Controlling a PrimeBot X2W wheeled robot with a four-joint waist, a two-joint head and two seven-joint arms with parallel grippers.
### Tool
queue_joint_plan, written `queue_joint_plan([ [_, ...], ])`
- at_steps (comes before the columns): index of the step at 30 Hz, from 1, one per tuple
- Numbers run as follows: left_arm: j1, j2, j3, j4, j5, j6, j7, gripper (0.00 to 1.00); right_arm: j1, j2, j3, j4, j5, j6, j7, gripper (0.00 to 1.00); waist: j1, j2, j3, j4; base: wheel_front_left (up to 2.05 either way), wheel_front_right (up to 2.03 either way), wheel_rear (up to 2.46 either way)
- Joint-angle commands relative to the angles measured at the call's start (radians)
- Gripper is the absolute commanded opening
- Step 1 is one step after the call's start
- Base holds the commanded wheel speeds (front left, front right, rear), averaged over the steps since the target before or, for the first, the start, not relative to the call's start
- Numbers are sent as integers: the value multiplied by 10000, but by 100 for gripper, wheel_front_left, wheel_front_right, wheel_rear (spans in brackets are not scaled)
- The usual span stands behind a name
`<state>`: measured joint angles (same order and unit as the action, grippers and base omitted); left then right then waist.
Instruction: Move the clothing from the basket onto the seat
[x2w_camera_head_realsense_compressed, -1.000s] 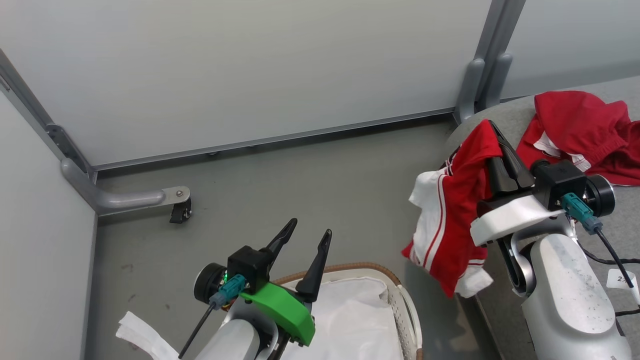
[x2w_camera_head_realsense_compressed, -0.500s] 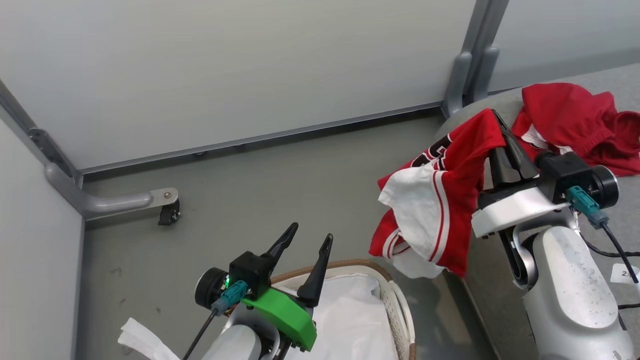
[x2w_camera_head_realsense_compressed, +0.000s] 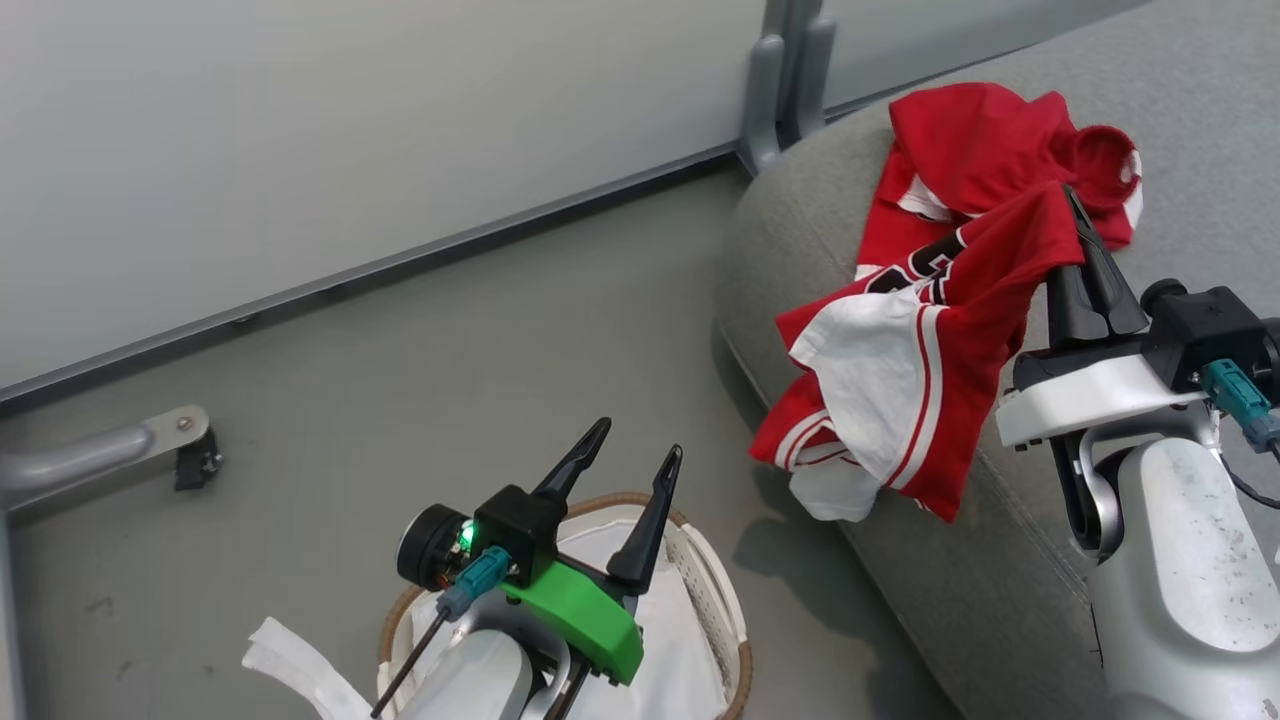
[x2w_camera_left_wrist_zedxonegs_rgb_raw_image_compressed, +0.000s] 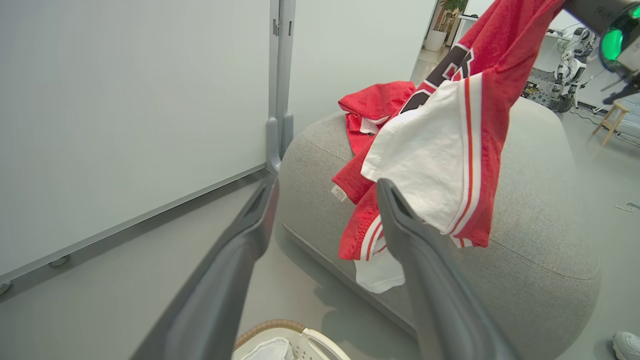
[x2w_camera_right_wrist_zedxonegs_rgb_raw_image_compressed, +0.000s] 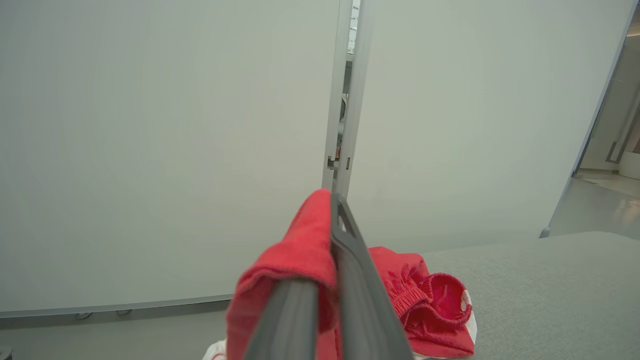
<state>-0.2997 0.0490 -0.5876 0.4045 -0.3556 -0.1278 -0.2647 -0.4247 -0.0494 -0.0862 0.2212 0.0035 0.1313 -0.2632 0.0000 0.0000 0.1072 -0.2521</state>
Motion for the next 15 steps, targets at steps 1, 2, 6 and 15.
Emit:
queue_joint_plan([
  [1,-212,30,-19,41,123,-45,9,100,-76,-21,-31,-71,8,-11,-23,0,0,0,696,-1081,0,0,0],
  [2,-250,35,-42,55,151,-45,7,100,-99,-20,-34,-77,37,-11,-23,0,0,0,770,-1219,0,0,0],
  [6,-427,87,-82,114,317,-46,7,100,-218,-20,62,-72,176,-11,-23,0,0,0,1135,-1690,0,0,0],
  [15,-796,161,-309,216,399,-45,7,100,-748,-21,-182,-215,-70,-11,-23,0,0,0,1690,-1612,0,0,0],
])
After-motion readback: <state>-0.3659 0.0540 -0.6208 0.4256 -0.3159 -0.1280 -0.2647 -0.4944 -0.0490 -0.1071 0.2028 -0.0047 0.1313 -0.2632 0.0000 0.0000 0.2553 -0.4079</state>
